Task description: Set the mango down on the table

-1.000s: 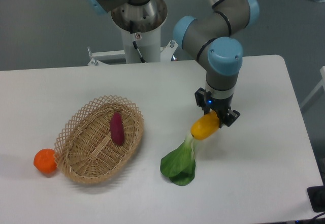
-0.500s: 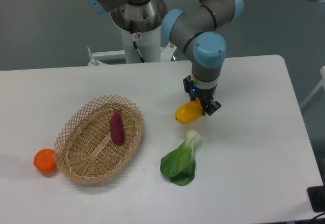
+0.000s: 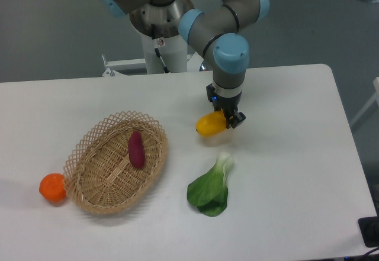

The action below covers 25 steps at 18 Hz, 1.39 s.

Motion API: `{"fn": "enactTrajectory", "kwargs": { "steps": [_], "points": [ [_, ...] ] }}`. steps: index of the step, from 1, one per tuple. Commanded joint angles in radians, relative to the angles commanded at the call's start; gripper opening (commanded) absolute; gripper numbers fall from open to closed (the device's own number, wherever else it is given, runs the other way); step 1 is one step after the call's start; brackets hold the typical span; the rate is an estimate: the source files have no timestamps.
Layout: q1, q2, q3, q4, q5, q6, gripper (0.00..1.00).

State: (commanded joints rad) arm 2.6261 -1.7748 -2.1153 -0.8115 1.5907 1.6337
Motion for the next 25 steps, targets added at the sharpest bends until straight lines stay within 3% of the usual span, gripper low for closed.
{"fn": "enactTrajectory", "kwargs": {
  "steps": [2, 6, 12, 19, 25],
  "points": [
    [0.002, 0.000, 0.000, -0.002, -0.002, 0.003, 0.58],
    [0.002, -0.002, 0.002, 0.000, -0.002, 0.018, 0.96],
    [0.018, -0.002, 0.041, 0.000, -0.002, 0.006, 1.00],
    [0.031, -0.026, 0.187, -0.031, -0.006, 0.003, 1.00],
    [0.025, -0.083, 0.363, -0.184, -0.015, -0.081, 1.00]
  ]
}}
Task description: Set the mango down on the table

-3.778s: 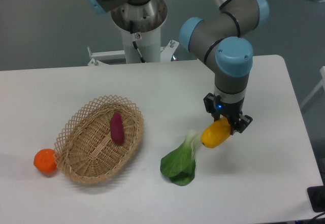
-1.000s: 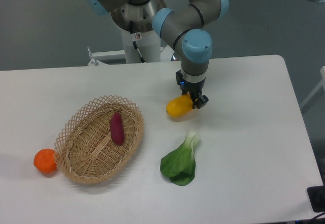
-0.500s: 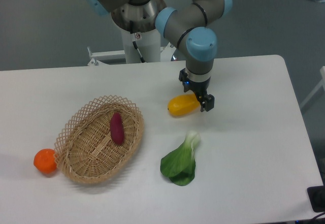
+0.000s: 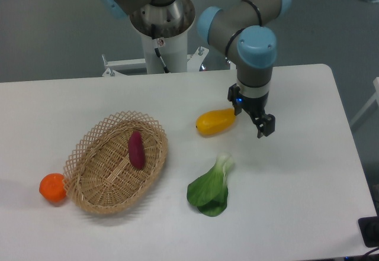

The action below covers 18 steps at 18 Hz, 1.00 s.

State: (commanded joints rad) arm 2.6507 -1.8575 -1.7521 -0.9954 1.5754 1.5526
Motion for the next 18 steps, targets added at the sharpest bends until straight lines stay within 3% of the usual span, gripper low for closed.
{"fn": "enactTrajectory", "kwargs": {
  "steps": [6, 11, 18],
  "points": [
    [-0.002, -0.061, 0.126, -0.060, -0.051, -0.042, 1.00],
    [-0.009, -0.129, 0.261, -0.189, -0.034, -0.043, 1.00],
    [-0.031, -0.166, 0.307, -0.186, -0.023, -0.055, 1.00]
  ]
}}
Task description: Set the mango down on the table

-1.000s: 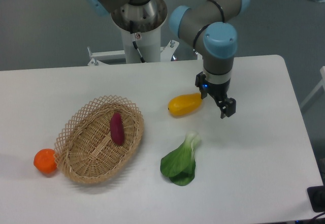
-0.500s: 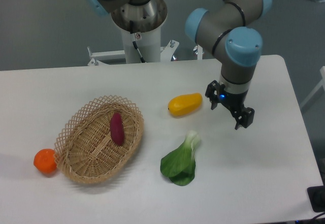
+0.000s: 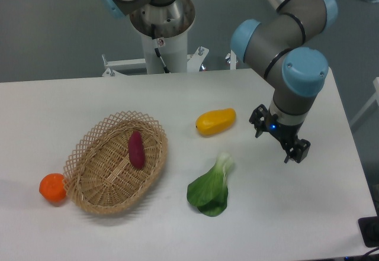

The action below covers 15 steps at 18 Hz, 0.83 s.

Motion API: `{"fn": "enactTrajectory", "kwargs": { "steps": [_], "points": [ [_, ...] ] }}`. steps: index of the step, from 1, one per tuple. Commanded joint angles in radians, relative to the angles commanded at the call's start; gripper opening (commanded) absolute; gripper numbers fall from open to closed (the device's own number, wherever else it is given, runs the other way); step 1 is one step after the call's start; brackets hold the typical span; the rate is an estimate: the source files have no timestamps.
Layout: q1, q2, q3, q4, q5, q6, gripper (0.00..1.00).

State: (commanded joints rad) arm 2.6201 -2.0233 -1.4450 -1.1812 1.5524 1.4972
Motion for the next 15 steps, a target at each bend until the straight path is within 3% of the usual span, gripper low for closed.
{"fn": "enactTrajectory", "kwargs": {
  "steps": [15],
  "points": [
    [0.000, 0.002, -0.012, 0.003, 0.000, 0.000, 1.00]
  ]
}}
